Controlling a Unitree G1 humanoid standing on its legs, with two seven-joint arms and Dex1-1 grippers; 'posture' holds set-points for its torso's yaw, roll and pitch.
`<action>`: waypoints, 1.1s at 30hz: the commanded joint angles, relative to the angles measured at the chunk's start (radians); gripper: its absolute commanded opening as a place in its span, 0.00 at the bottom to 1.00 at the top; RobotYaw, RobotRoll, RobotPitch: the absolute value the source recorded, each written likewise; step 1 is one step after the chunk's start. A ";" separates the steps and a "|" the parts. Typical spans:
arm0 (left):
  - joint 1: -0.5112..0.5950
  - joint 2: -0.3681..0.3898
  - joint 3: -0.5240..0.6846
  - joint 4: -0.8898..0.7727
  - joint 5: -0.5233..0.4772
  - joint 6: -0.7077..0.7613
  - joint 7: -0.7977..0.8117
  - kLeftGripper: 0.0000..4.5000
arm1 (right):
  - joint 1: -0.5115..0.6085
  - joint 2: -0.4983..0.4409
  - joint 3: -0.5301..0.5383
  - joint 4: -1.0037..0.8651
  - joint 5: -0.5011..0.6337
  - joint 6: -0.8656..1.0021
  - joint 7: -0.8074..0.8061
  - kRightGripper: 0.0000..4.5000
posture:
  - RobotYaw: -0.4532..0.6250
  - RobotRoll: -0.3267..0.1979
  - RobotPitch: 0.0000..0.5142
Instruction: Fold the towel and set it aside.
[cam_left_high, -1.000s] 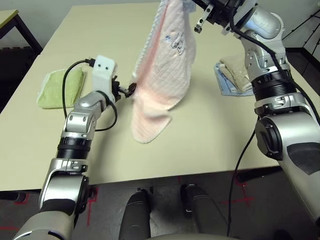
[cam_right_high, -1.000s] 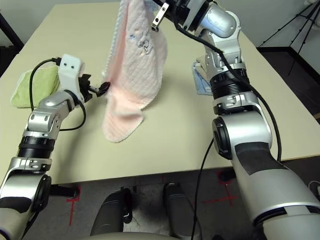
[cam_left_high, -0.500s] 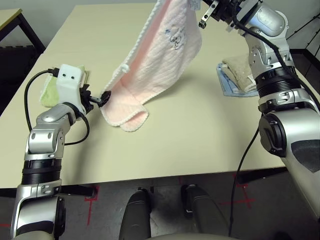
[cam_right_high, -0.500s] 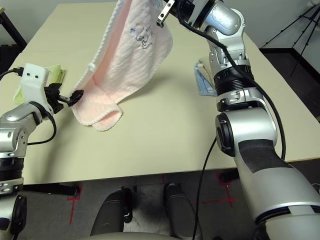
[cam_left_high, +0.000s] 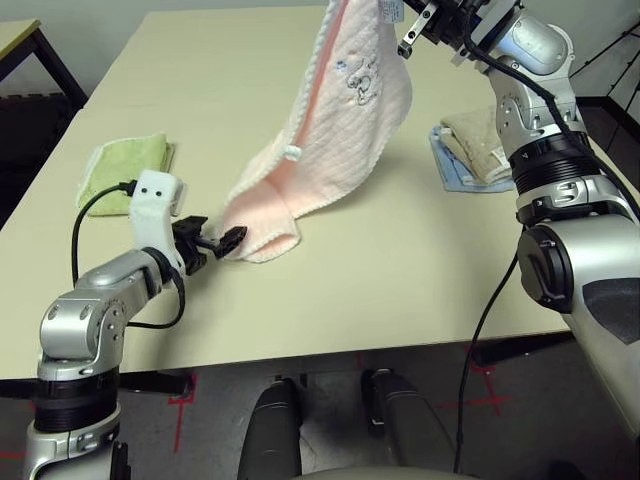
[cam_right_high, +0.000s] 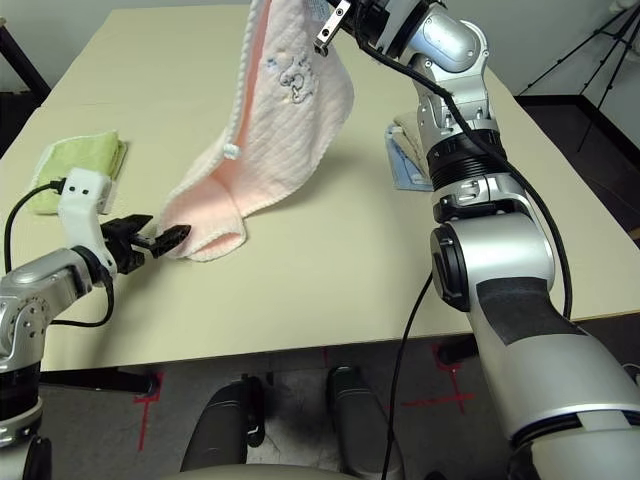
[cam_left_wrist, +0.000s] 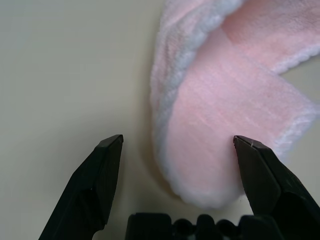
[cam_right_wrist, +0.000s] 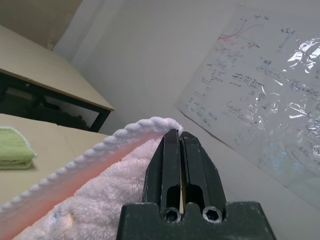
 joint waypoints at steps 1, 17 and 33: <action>0.030 -0.013 0.031 -0.027 -0.017 0.020 0.015 1.00 | -0.020 -0.012 -0.001 0.014 -0.009 -0.016 -0.006 0.01 | 0.41 0.62 0.28; 0.038 -0.086 0.087 -0.044 -0.078 0.088 0.080 1.00 | -0.021 -0.012 0.002 0.030 -0.026 -0.037 -0.014 0.01 | 0.41 0.62 0.28; 0.034 -0.043 0.099 -0.006 -0.066 0.070 0.078 0.00 | -0.015 -0.011 0.002 0.041 -0.037 -0.036 -0.024 0.00 | 0.42 0.62 0.29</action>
